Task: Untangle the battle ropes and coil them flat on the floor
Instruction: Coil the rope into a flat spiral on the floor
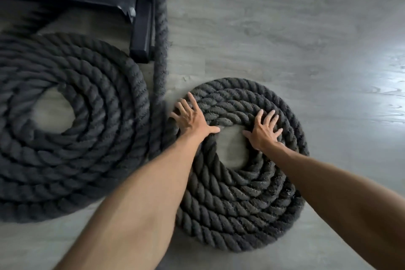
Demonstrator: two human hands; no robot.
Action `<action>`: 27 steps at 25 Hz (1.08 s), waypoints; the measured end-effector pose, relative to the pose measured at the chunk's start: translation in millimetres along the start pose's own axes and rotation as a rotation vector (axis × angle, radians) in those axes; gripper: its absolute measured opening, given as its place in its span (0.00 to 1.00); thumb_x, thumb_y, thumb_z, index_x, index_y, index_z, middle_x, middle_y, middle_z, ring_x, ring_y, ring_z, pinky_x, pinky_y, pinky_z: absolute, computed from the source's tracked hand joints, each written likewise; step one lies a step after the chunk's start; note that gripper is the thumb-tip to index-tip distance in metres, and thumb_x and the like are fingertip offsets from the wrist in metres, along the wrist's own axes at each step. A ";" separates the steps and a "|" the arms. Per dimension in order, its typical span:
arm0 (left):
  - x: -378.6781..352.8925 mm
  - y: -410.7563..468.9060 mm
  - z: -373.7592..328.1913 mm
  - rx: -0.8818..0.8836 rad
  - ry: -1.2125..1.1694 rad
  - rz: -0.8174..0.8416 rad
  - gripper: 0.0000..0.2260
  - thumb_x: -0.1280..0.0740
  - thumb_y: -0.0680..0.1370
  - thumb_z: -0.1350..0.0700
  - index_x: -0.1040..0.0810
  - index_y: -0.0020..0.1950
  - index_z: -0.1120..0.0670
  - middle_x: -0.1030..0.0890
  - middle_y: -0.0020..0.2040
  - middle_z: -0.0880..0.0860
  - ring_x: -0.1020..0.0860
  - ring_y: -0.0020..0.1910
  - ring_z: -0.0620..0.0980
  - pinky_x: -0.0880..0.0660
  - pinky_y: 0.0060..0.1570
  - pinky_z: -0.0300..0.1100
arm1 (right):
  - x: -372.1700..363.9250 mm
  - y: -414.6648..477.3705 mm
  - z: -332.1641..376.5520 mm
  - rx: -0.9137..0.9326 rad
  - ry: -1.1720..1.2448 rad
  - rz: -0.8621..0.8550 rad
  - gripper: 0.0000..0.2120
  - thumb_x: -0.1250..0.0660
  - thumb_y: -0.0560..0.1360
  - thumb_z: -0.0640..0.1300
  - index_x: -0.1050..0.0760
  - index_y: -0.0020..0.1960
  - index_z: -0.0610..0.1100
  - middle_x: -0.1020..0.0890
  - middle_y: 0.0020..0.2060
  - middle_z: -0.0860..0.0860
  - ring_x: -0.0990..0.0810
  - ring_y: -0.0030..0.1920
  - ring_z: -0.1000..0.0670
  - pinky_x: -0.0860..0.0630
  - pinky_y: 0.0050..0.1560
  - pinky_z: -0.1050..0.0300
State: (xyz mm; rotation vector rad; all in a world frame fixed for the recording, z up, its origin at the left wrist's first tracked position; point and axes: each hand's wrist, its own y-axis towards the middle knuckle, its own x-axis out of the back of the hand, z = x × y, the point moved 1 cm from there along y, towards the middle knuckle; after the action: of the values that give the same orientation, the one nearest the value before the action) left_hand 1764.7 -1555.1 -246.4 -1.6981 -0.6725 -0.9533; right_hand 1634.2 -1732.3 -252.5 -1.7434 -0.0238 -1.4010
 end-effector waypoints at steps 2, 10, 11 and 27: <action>11.0 10.5 -2.1 0.047 -0.023 0.002 0.71 0.28 0.54 0.24 0.61 0.79 0.61 0.45 0.76 0.64 0.43 0.73 0.63 0.41 0.65 0.65 | 20.4 20.2 16.6 0.022 -0.039 0.014 0.45 0.35 0.80 0.56 0.63 0.82 0.45 0.68 0.78 0.40 0.67 0.79 0.38 0.53 0.73 0.25; 17.9 59.2 3.2 -0.034 -0.075 -0.223 0.65 0.32 0.61 0.24 0.62 0.80 0.60 0.60 0.78 0.68 0.62 0.77 0.66 0.62 0.70 0.71 | 70.7 99.2 67.3 0.279 -0.113 -0.056 0.45 0.33 0.78 0.52 0.61 0.82 0.48 0.63 0.80 0.46 0.66 0.79 0.41 0.57 0.71 0.22; 18.3 66.2 5.6 -0.055 -0.080 -0.243 0.64 0.33 0.62 0.24 0.63 0.80 0.57 0.60 0.78 0.69 0.63 0.77 0.66 0.63 0.70 0.70 | 77.4 110.6 77.8 0.328 -0.137 -0.064 0.45 0.33 0.78 0.52 0.60 0.82 0.48 0.63 0.81 0.46 0.65 0.80 0.41 0.58 0.71 0.22; 78.6 142.9 -27.5 0.310 -0.052 -0.114 0.59 0.33 0.57 0.21 0.45 0.76 0.56 0.45 0.74 0.67 0.45 0.72 0.66 0.43 0.67 0.67 | 135.7 204.3 148.3 0.518 -0.182 -0.318 0.42 0.35 0.79 0.53 0.60 0.82 0.53 0.63 0.80 0.44 0.67 0.78 0.36 0.67 0.68 0.21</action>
State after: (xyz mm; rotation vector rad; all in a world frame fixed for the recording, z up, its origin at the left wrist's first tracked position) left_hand 1913.6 -1627.0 -247.7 -1.4260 -0.9103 -0.8362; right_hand 1903.0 -1831.0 -264.7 -1.4564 -0.7272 -1.2989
